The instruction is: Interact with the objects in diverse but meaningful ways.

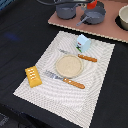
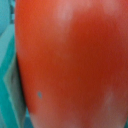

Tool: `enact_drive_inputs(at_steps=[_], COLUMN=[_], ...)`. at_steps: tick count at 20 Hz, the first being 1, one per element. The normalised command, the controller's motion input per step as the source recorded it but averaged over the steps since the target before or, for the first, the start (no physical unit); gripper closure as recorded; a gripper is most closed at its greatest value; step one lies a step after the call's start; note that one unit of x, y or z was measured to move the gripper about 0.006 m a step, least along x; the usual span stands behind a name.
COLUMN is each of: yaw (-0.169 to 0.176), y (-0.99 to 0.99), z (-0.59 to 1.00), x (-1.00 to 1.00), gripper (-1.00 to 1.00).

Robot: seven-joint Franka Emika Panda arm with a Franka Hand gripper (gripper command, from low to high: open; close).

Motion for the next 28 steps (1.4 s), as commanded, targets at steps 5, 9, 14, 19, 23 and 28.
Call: enact_drive_inputs(at_steps=[5,9,14,19,23,28], yaw=[-0.044,-0.048,-0.046,-0.036,-0.034,-0.035], y=[0.84,0.77,0.66,0.56,0.47,0.38], z=[0.00,-0.01,-0.13,-0.25,-0.27,-0.27], x=[0.22,0.27,0.27,0.22,0.27,0.28], gripper=[1.00,1.00,1.00,1.00,1.00,1.00])
